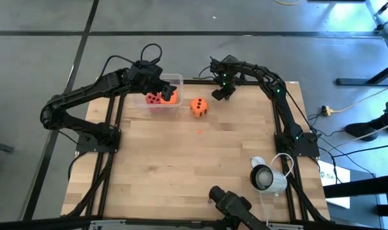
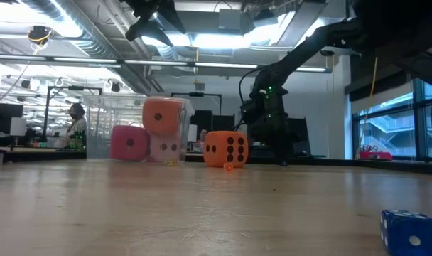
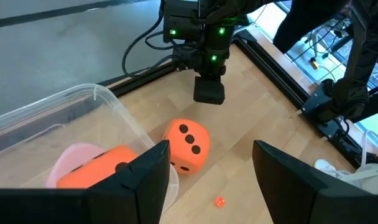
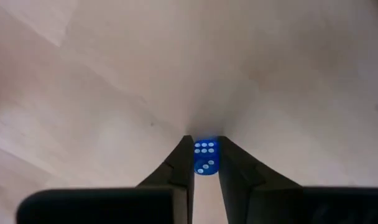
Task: Pick & Place Dice
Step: Put the small top blue die into the transparent bin
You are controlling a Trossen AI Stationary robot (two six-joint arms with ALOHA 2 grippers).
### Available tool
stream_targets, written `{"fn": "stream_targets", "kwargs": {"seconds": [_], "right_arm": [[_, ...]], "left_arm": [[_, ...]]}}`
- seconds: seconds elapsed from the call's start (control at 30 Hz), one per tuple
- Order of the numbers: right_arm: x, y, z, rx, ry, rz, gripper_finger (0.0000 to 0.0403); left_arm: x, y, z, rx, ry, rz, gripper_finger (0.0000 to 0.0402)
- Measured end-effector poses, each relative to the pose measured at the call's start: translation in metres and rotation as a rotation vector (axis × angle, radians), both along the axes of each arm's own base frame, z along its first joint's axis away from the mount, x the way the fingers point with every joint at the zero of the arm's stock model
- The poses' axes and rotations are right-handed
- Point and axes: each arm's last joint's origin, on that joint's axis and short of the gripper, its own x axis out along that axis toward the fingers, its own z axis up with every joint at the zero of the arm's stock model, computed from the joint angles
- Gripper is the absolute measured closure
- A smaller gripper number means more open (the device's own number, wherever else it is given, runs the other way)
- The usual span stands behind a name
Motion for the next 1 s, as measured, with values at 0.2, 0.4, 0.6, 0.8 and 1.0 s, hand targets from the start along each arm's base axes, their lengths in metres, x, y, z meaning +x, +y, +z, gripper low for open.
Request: {"fn": "stream_targets", "kwargs": {"seconds": [0.2, 0.4, 0.6, 0.8, 1.0], "right_arm": [[0.004, 0.011, 0.001, 0.034, 0.025, 0.034, 0.0357], [0.012, 0.030, 0.011, 0.101, 0.003, 0.102, 0.0357], [0.016, 0.041, 0.042, 0.083, -0.092, 0.116, 0.0357], [0.011, 0.049, 0.080, 0.042, -0.182, 0.120, 0.0357], [0.002, 0.070, 0.109, 0.028, -0.317, 0.146, 0.0357]], "left_arm": [[0.000, 0.000, 0.000, -0.002, 0.003, 0.000, 0.0181], [0.000, 0.000, 0.000, 0.003, 0.006, -0.004, 0.0181], [-0.001, -0.001, 0.001, 0.010, 0.007, -0.009, 0.0181], [-0.010, -0.005, 0.007, 0.027, -0.021, -0.009, 0.0181], [-0.021, -0.011, 0.016, 0.049, -0.056, -0.005, 0.0181]]}}
